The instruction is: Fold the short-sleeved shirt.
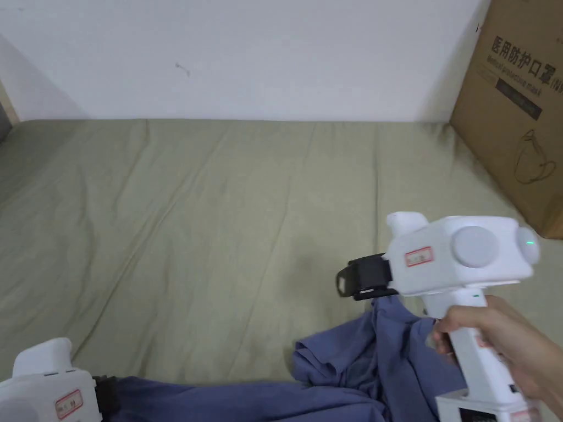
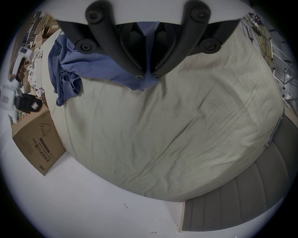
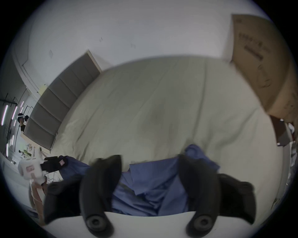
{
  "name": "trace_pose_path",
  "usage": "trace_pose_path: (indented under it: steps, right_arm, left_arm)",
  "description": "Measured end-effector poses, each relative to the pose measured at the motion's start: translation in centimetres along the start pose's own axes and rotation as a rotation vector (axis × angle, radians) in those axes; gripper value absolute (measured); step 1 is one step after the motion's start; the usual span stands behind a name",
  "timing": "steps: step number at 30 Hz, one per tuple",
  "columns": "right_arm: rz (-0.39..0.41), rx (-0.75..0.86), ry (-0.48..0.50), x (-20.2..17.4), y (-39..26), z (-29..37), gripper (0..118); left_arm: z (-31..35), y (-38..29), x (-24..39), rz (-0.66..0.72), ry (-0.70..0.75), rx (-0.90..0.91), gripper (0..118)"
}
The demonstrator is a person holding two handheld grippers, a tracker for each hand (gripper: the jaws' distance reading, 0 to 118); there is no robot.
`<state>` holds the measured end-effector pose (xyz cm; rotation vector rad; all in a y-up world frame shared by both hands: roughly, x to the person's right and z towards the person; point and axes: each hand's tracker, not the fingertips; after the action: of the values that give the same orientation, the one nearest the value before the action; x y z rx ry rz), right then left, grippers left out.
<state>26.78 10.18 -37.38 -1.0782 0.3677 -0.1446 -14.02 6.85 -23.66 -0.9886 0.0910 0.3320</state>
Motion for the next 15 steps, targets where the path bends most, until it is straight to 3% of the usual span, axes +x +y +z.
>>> trace_pose_path:
  steps: [1,6,9,10,12,15]
  right_arm:
    - [-0.02,-0.046,-0.011,0.1,0.3,-1.7,80]
    - [-0.193,-0.209,0.039,2.0,0.4,-8.9,80]
    - [-0.147,-0.212,-0.199,2.6,-0.5,-9.7,80]
    - [-0.129,-0.21,-0.186,2.7,-0.9,-9.4,80]
    - [-0.182,-0.21,-0.126,3.6,-1.1,-9.0,80]
    - [-0.206,-0.215,-0.134,4.4,-0.6,-9.4,80]
  left_arm:
    - [-0.1,0.0,-0.1,-0.001,0.0,-0.006,2]
    - [-1.2,-0.2,-1.0,0.035,0.012,-0.044,2]
    - [-1.4,-0.2,-1.4,0.037,0.013,-0.053,2]
    - [-1.3,-0.2,-1.3,0.033,0.011,-0.051,2]
    - [-1.5,-0.3,-1.2,0.024,0.012,-0.053,2]
    - [-1.9,-0.4,-1.0,0.02,0.018,-0.058,2]
